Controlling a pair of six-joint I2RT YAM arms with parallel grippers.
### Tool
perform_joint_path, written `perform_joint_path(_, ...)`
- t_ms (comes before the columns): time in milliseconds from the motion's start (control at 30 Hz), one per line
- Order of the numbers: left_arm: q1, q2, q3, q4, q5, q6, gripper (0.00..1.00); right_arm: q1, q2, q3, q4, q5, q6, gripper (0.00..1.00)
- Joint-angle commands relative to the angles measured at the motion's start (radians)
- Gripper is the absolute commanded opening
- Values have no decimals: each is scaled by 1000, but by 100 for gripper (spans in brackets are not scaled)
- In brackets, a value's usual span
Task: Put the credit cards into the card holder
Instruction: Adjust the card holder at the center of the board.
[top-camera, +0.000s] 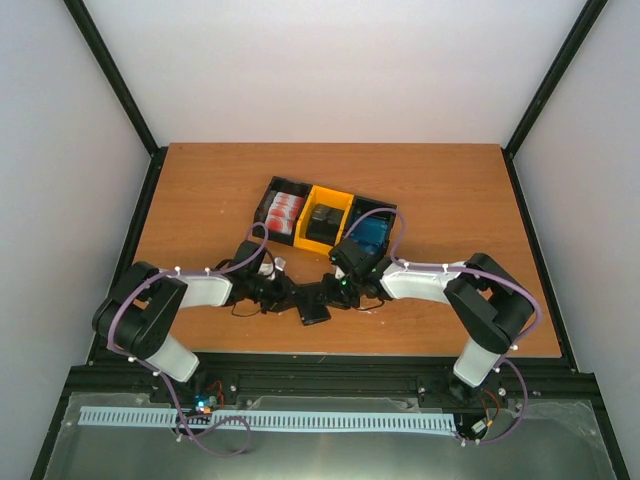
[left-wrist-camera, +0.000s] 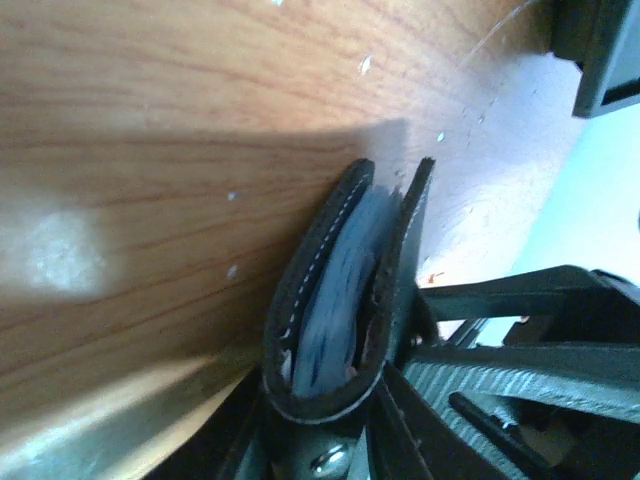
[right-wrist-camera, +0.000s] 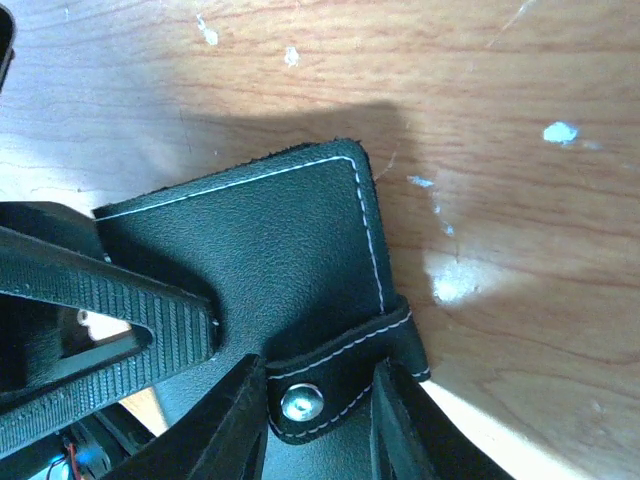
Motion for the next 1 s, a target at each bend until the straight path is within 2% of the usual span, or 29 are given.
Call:
perform_joint_path(0, -9, 3, 55, -21, -8, 58, 19, -7, 23, 31, -20, 14, -23, 29)
perform_joint_path(67, -8, 2, 67, -45, -21, 70, 9, -6, 26, 48, -65, 57, -40, 31)
perform_joint_path(167, -9, -2, 81, -76, -34, 81, 3, -3, 19, 80, -160, 151, -74, 37)
perform_joint_path(333, -8, -17, 106, -126, -57, 103, 1, 7, 5, 150, -262, 247, -122, 45)
perform_joint_path(567, -9, 4, 152, -197, -74, 154, 1, 57, 67, 275, -397, 380, -148, 45)
perform_joint_path(733, -9, 16, 177, -219, -74, 182, 1, 84, 82, 299, -339, 306, -192, 47)
perform_joint_path(967, -9, 15, 190, -231, -67, 201, 1, 111, 164, 360, -415, 337, -207, 46)
